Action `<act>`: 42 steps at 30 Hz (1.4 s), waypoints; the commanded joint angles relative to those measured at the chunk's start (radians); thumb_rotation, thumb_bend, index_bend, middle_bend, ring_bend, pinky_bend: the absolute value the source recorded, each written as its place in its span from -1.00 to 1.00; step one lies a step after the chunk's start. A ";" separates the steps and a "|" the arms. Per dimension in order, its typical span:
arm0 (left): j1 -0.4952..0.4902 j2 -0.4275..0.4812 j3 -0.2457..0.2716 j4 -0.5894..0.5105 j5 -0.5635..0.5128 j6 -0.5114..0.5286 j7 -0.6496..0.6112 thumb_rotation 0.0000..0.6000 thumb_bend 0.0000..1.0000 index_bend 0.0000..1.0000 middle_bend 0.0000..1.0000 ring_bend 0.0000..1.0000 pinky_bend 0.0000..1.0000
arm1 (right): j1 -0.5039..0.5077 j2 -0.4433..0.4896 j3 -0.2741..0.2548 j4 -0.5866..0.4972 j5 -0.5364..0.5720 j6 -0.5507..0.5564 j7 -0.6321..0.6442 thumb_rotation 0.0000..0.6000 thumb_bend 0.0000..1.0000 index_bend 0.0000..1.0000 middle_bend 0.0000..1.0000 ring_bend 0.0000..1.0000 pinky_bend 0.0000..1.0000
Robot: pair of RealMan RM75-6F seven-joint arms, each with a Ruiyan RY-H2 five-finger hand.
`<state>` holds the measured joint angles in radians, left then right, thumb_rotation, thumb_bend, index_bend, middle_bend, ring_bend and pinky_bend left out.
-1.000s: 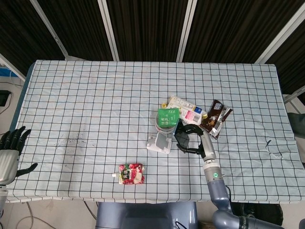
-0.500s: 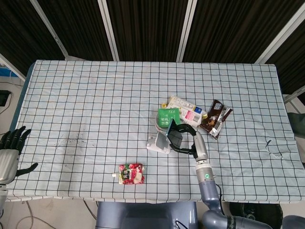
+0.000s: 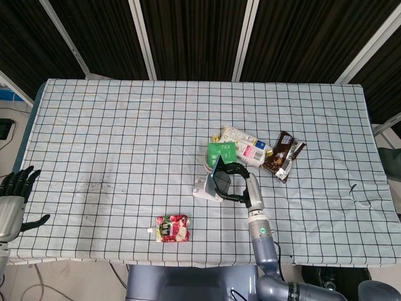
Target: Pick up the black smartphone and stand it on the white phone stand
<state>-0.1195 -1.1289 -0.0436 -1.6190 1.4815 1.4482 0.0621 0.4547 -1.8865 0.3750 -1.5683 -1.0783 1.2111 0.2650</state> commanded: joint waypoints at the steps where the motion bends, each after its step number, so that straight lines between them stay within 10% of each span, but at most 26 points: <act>1: 0.000 0.000 0.000 0.000 -0.001 0.000 -0.001 1.00 -1.00 -1.00 -1.00 -1.00 -1.00 | 0.001 -0.005 0.001 0.004 0.000 0.000 0.002 1.00 0.15 0.50 0.37 -0.14 -0.60; 42: -0.003 0.008 0.002 -0.008 -0.008 -0.012 -0.020 1.00 -1.00 -1.00 -1.00 -1.00 -1.00 | 0.002 -0.041 0.047 0.059 0.010 -0.058 0.099 1.00 0.25 0.50 0.37 -0.15 -0.60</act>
<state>-0.1224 -1.1209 -0.0416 -1.6272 1.4732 1.4364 0.0425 0.4591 -1.9317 0.4184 -1.5065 -1.0712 1.1574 0.3584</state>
